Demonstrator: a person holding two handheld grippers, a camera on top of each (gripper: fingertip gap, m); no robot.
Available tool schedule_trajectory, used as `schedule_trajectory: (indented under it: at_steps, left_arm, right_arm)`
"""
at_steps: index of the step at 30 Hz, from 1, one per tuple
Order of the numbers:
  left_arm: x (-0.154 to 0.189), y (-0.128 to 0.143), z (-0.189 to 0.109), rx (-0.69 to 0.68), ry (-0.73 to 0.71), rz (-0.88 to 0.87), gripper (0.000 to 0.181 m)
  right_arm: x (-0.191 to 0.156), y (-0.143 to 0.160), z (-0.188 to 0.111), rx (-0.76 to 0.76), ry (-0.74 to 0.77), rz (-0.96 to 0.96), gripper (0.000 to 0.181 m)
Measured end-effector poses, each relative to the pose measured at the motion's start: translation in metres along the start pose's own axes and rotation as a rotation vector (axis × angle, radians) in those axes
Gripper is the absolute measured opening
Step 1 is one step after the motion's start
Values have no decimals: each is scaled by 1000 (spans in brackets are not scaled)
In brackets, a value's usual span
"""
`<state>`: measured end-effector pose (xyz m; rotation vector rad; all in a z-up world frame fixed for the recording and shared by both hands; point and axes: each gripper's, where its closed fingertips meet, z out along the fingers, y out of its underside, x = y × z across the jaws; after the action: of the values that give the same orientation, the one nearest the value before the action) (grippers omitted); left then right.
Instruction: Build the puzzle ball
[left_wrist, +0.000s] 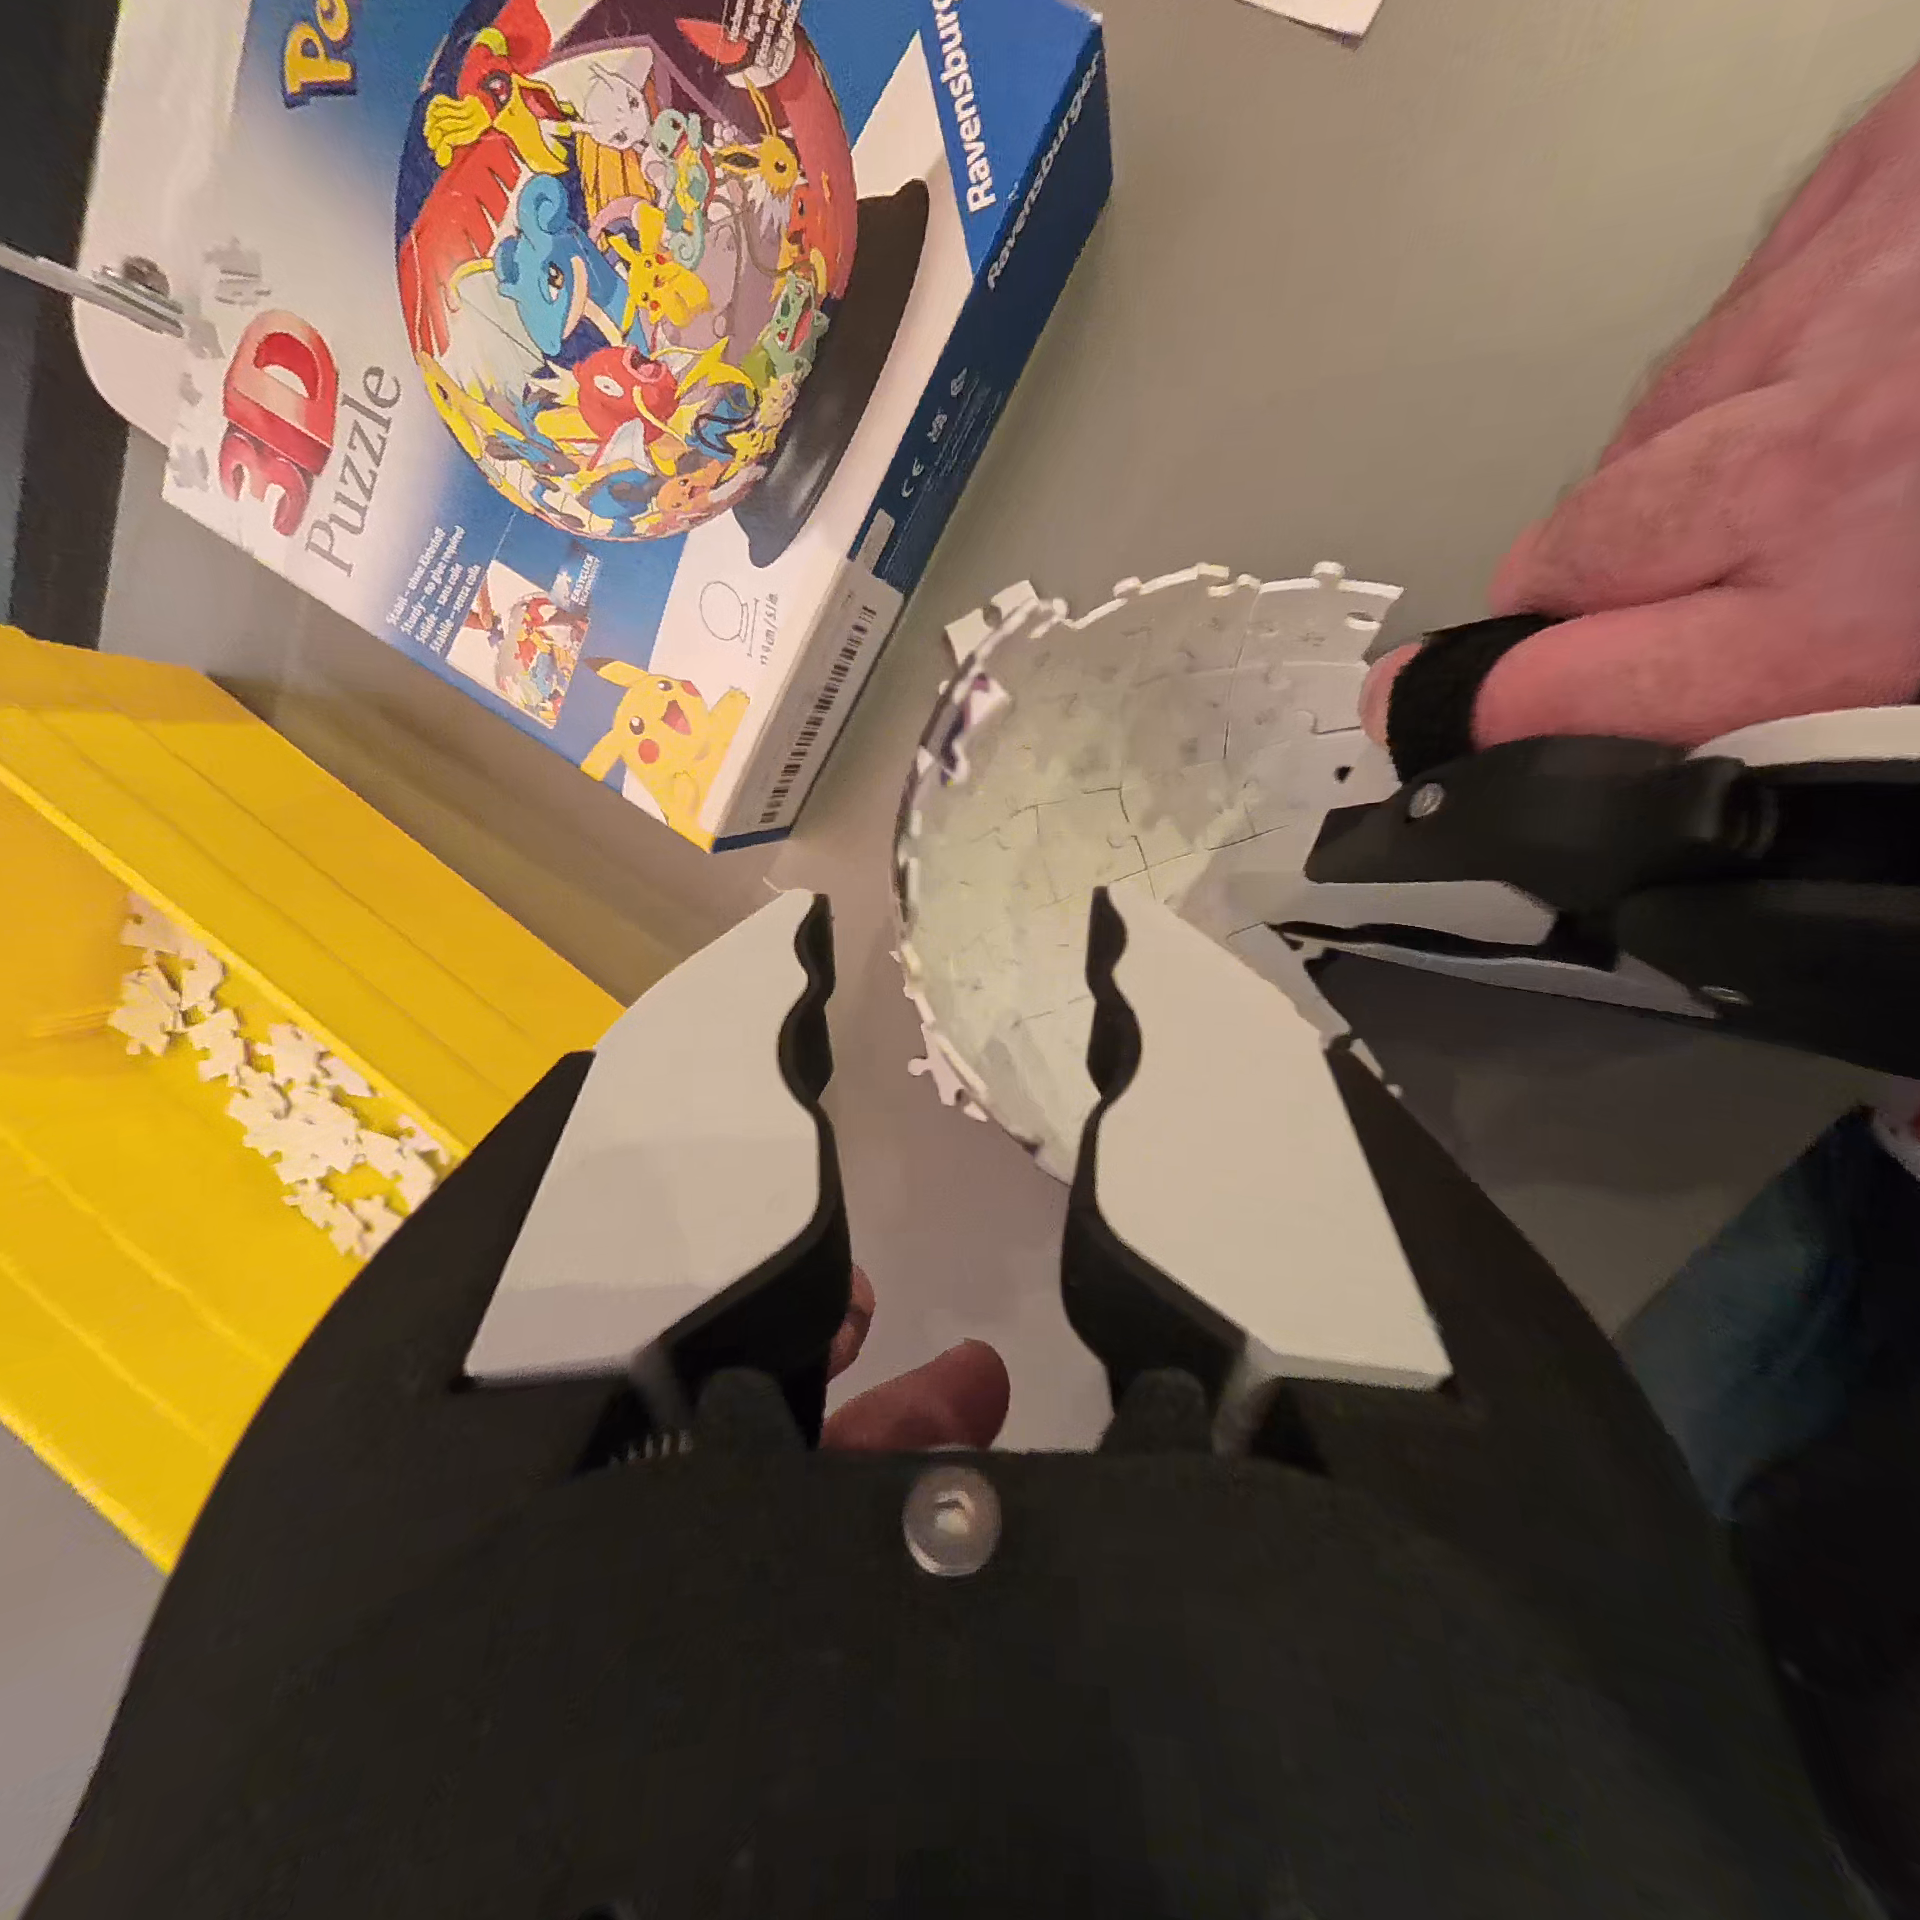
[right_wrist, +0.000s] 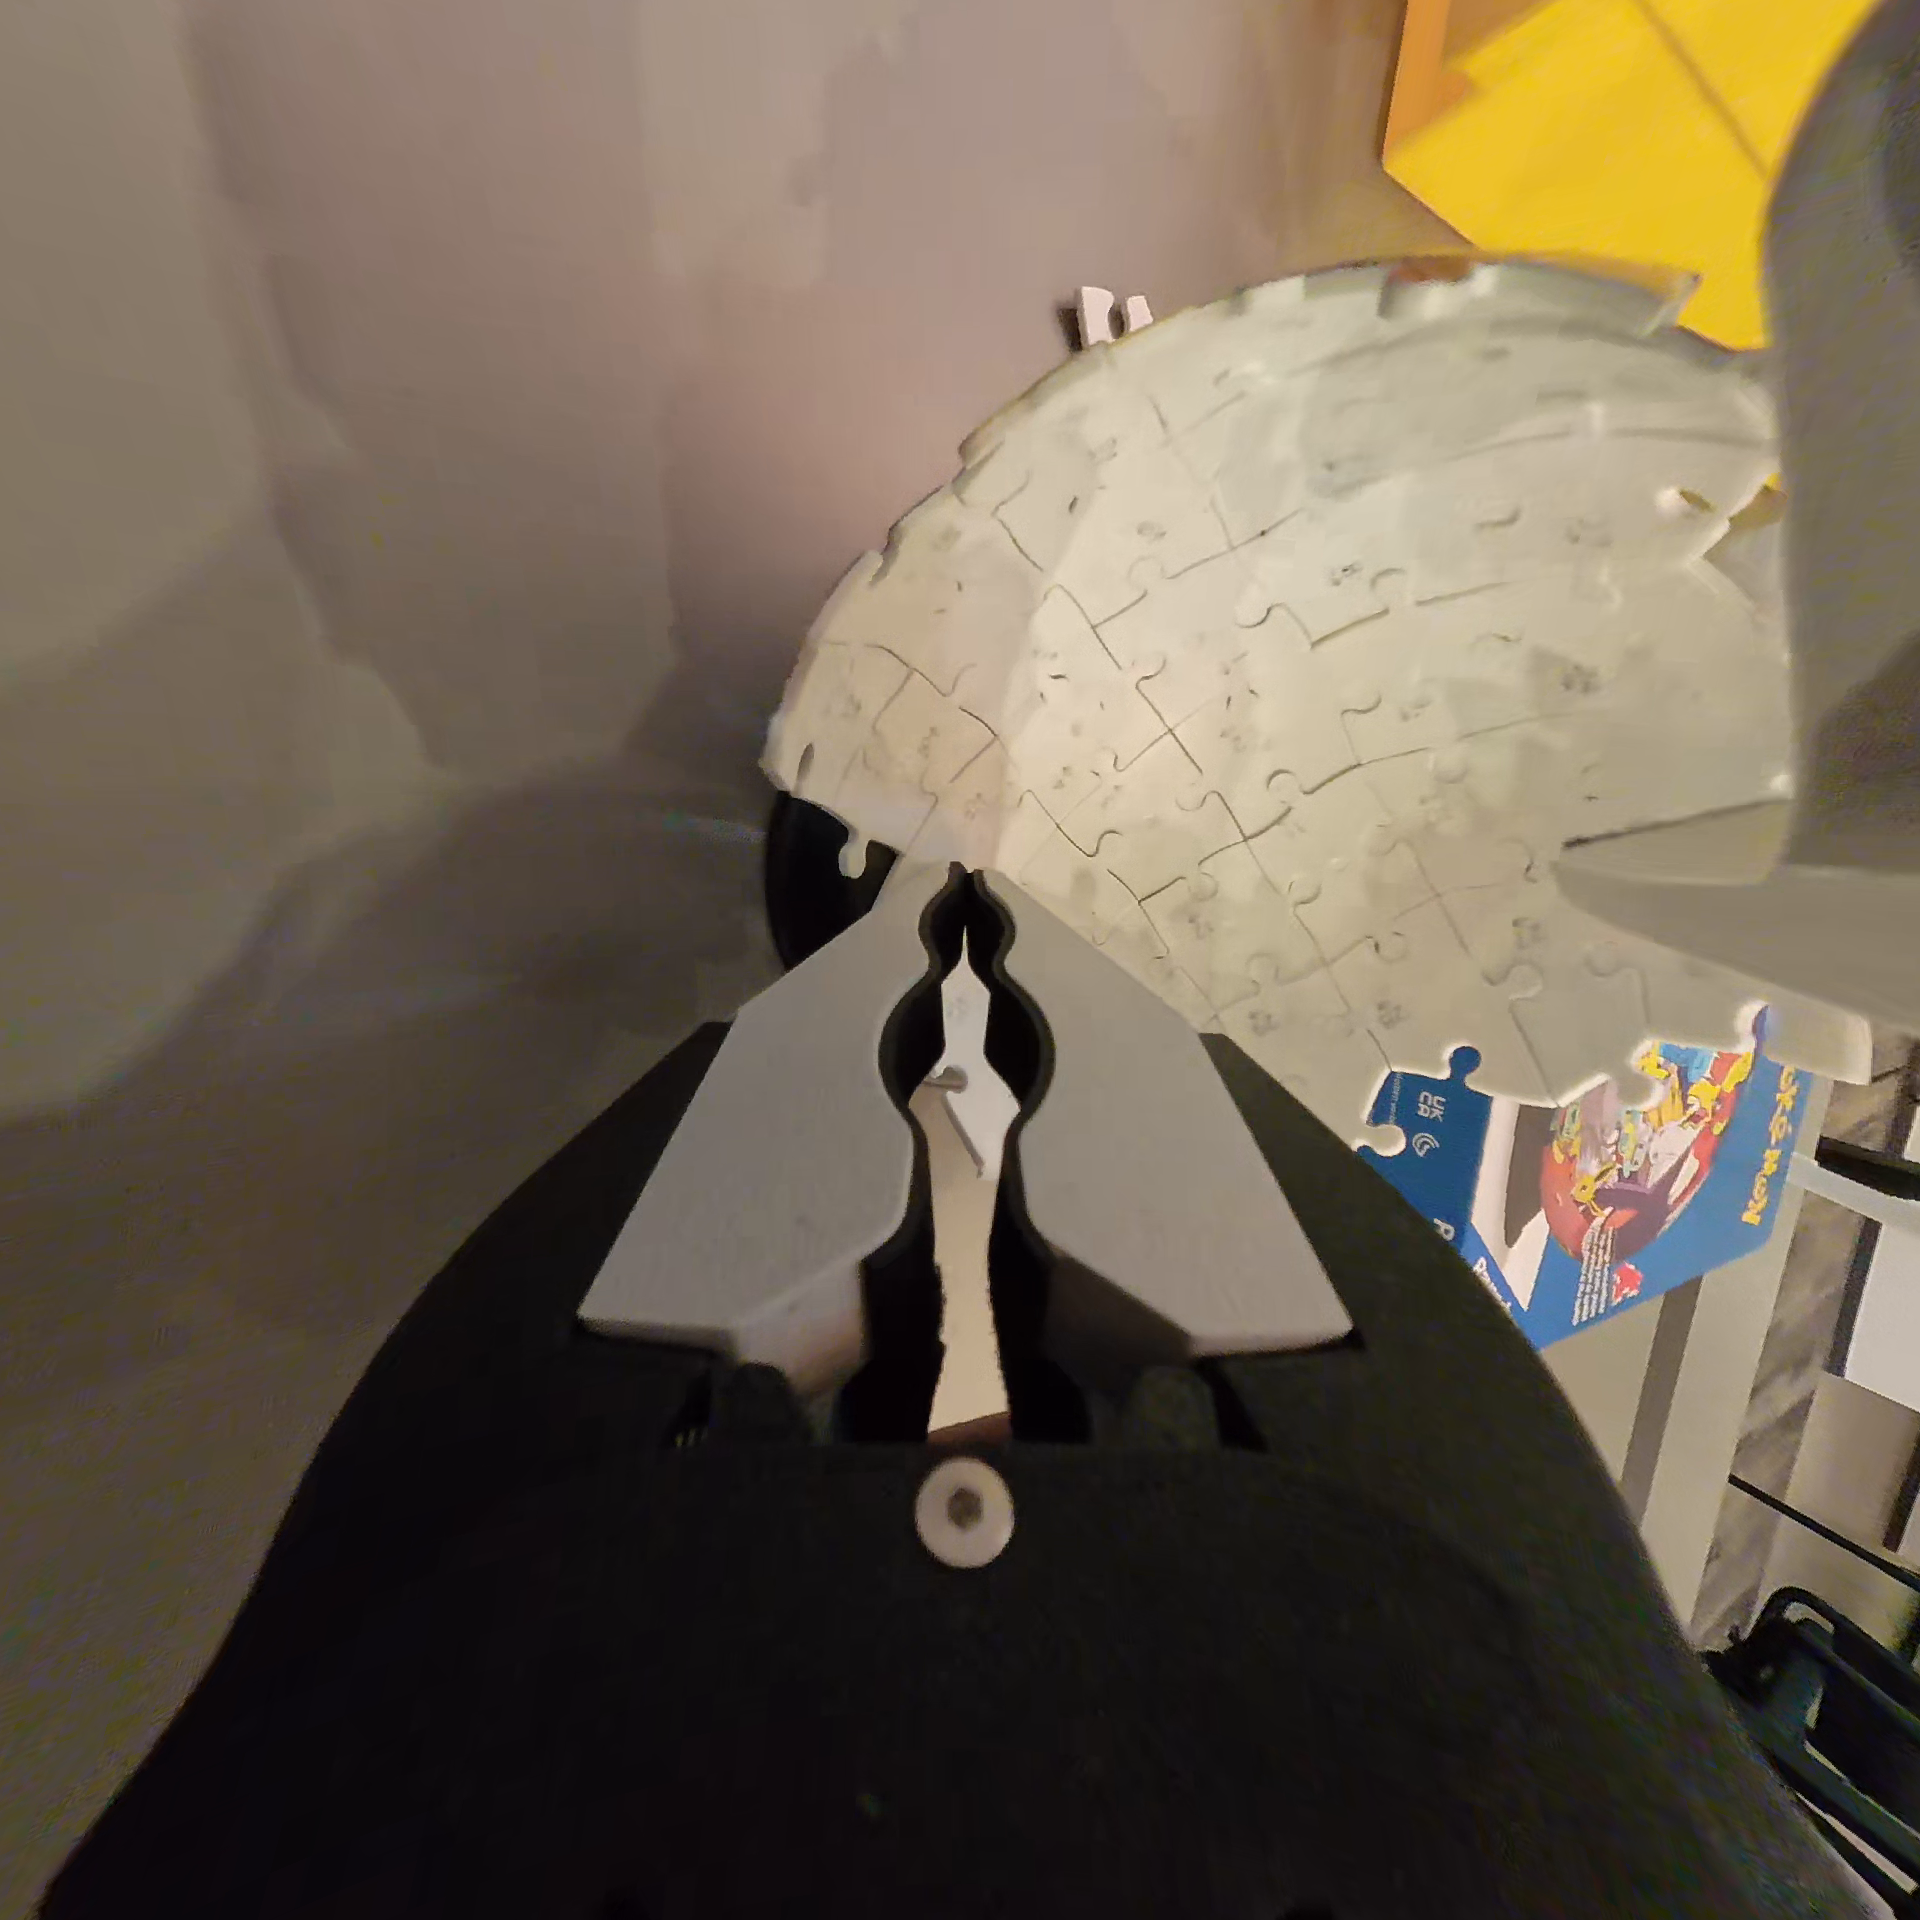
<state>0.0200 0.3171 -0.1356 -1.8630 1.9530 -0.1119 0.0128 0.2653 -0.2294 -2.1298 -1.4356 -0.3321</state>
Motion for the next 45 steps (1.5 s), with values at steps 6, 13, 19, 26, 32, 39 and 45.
schedule_trajectory:
  at_steps: [6,13,19,26,32,39,45]
  left_arm:
    - [-4,13,-2,45,-152,-99,33]
    - [0,9,-18,175,-138,-202,34]
    - [15,20,-26,248,-80,-316,43]
    - [24,33,-11,250,-153,-354,38]
    - [15,40,-2,257,-243,-369,33]
    - [5,44,2,292,-344,-377,21]
    - [-4,46,2,297,-446,-337,11]
  right_arm:
    - [0,0,0,-6,22,22,0]
    - [1,1,-1,37,24,57,0]
    - [-1,2,-3,61,12,60,0]
    - [-1,2,-4,90,35,66,0]
    - [-2,1,-5,88,53,41,0]
    - [-2,-3,-4,75,72,62,0]
    - [2,-6,-2,72,90,88,0]
